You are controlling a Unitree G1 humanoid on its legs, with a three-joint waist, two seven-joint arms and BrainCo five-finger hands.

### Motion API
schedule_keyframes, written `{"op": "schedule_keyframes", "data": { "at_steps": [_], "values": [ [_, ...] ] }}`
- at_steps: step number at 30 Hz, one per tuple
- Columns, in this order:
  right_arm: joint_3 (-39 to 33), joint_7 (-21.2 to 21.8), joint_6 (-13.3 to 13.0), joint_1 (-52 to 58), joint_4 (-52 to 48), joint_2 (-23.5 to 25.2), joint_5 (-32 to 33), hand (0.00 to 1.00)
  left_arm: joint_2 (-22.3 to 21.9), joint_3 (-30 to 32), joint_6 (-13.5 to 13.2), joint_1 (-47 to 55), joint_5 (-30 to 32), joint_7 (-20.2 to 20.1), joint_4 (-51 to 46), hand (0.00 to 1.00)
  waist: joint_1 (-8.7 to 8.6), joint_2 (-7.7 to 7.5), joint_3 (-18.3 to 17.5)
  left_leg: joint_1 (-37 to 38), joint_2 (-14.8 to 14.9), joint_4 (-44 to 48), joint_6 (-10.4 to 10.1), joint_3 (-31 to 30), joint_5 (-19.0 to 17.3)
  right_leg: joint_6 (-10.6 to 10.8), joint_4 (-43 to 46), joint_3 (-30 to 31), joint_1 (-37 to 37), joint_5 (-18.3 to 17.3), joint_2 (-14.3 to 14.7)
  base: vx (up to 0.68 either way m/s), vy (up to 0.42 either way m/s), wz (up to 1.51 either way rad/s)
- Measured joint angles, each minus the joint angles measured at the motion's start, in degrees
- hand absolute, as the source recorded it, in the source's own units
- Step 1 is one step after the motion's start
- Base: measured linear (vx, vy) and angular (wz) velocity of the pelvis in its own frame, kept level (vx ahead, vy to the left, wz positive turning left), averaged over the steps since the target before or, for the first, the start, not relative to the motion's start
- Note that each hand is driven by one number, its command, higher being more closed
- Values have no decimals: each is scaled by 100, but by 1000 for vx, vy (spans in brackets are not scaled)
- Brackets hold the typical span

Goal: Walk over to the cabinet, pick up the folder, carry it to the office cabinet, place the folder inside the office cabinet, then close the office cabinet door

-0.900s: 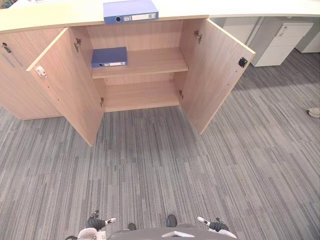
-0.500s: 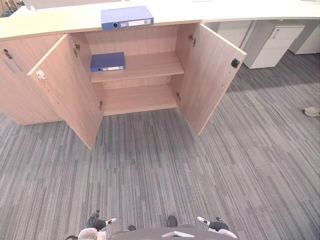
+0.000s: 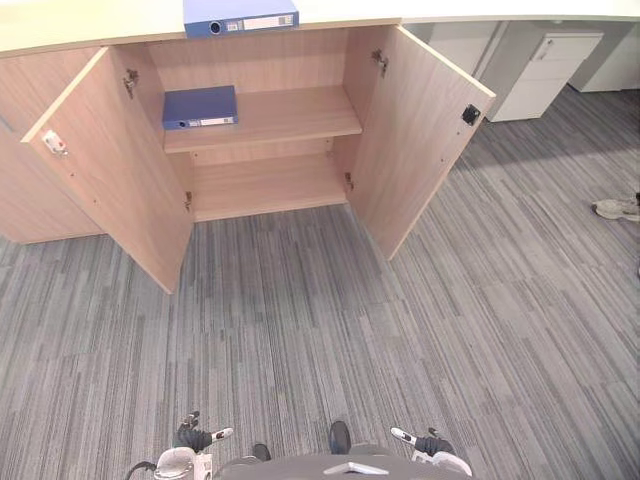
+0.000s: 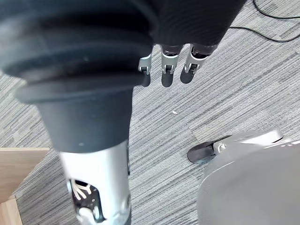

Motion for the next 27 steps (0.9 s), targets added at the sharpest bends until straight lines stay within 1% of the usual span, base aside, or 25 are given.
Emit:
{"op": "schedule_keyframes", "data": {
  "at_steps": [1,2,3,5,6,7,8,9,10,11,12,14,15,16,17,18,19,20,21,22,23,24,25,26,27],
  "values": [
    [-10,0,-1,-52,-4,49,0,0,-8,-4,0,-28,0,-1,-9,0,-9,-12,-3,-34,-10,15,29,46,-51,40,28,46,-62,-23,-10,33,7,-28],
    [-24,1,-1,-125,-9,51,0,0,-41,-9,0,-75,-1,-2,-38,0,-30,-42,15,-182,12,258,53,113,-203,100,297,112,-264,-152,-18,34,10,-27],
    [-28,2,-2,-167,-9,72,1,0,-54,-14,-1,-109,-4,-7,-47,0,-27,-55,48,-248,29,408,66,154,-294,104,508,141,-381,-253,-24,34,24,-26],
    [-56,9,-6,-265,-35,158,1,0,-98,-164,0,-169,-8,-9,-47,0,-44,-41,122,-354,69,829,96,206,-596,229,1447,110,-792,-642,-71,68,44,-23],
    [-59,11,-7,-307,-59,157,4,0,-104,-220,0,-186,-8,-9,-46,0,-44,-4,159,-340,91,966,101,254,-712,285,2026,78,-1020,-777,-82,67,68,-25],
    [-55,13,-11,-346,-113,159,5,0,-106,-228,0,-197,-8,-7,-44,0,-44,38,222,-255,94,1033,121,316,-789,332,2796,-45,-1294,-867,-124,74,87,-16],
    [-57,15,-19,-351,-233,157,7,0,-93,-230,0,-202,-9,-4,-44,0,-78,80,279,-62,68,994,150,296,-809,308,3531,-299,-1555,-887,-234,88,78,-1],
    [-56,16,-33,-353,-248,162,7,0,-91,-235,0,-203,-10,-2,-44,0,-102,109,320,21,37,939,158,260,-813,220,3812,-458,-1690,-1064,-313,148,74,16],
    [-50,22,-36,-398,-244,168,6,0,-83,-225,1,-256,-11,3,-43,0,-116,71,337,172,20,849,196,205,-847,142,4004,-741,-1791,-1350,-421,178,48,22],
    [-41,27,-31,-421,-233,170,6,0,-64,-219,1,-257,-11,6,-39,0,-109,86,346,282,48,729,186,145,-855,90,3847,-926,-1889,-1492,-409,174,32,22],
    [-41,27,-40,-425,-240,168,6,0,-70,-219,1,-256,-11,6,-39,0,-111,104,355,307,81,705,165,119,-868,88,3689,-994,-1945,-1487,-378,196,-18,24],
    [-45,31,-60,-492,-251,164,9,0,-98,-217,3,-262,-11,5,-33,0,-176,162,392,323,218,705,62,-7,-930,-45,2984,-1007,-2121,-1310,-209,254,-88,36],
    [-46,28,-58,-520,-252,157,5,0,-114,-215,2,-258,-13,5,-33,0,-261,178,401,331,282,703,-53,-148,-974,-71,2384,-942,-2113,-940,-101,326,-143,66],
    [-63,27,-60,-490,-241,156,11,0,-122,-194,1,-201,-12,-1,-25,0,-286,121,433,496,264,651,-205,-283,-1054,-150,2025,-851,-2026,-360,-104,355,-170,68],
    [-85,28,-64,-474,-243,138,29,0,-134,-153,0,-194,-11,0,-10,0,-283,140,457,593,278,616,-265,-337,-1091,-184,2088,-836,-1997,-91,-116,372,-208,49],
    [-69,29,-66,-525,-247,4,0,0,-349,-24,-18,-210,-11,5,10,0,-273,352,483,686,524,653,-408,-322,-1077,-266,2274,-979,-1913,-279,13,443,-267,35],
    [-70,32,-65,-538,-244,-60,4,0,-470,31,-55,-231,-12,0,-18,0,-264,445,513,572,587,904,-500,-344,-1020,-312,2317,-1066,-1893,-519,16,424,-279,32],
    [-101,32,-70,-540,-252,-77,7,0,-514,37,-66,-234,-12,-1,-39,0,-268,481,539,440,626,1152,-525,-354,-1004,-338,2310,-1115,-1866,-591,8,366,-270,41],
    [-257,27,-68,-528,-235,-77,13,0,-567,121,-69,-247,-12,-6,-52,0,-277,515,575,123,738,1841,-621,-405,-933,-394,2238,-1197,-1709,-679,-1,372,-269,40],
    [-309,18,-39,-502,-224,-79,11,0,-589,323,-65,-252,-20,1,-53,0,-270,497,598,-187,899,2778,-690,-478,-767,-462,2042,-1266,-1381,-740,-6,383,-253,38],
    [-311,16,-19,-457,-231,-76,12,0,-598,447,-65,-249,-21,2,-71,0,-251,474,614,-338,1021,3259,-674,-459,-731,-491,1928,-1291,-1171,-771,5,366,-209,29],
    [-275,9,-17,-346,-260,-65,11,0,-627,636,-65,-236,-26,4,-143,0,-236,395,668,-535,1189,4051,-651,-390,-753,-502,1779,-1317,-827,-838,32,328,-176,18],
    [-270,3,-21,-251,-348,-35,12,0,-662,851,-71,-207,-30,6,-289,0,-197,386,693,-749,1419,4929,-574,-131,-802,-530,1606,-1320,-427,-948,53,306,-159,9],
    [-271,0,-9,-189,-415,-33,14,0,-694,946,-76,-200,-30,9,-344,0,-145,342,704,-956,1566,5323,-518,42,-867,-526,1512,-1306,-206,-1031,72,274,-104,-3],
    [-281,0,-11,-143,-449,-28,16,0,-709,964,-84,-205,-29,9,-407,0,-94,358,692,-1185,1642,5458,-490,178,-947,-525,1415,-1290,-30,-1063,86,252,-36,-17]
  ]
}}
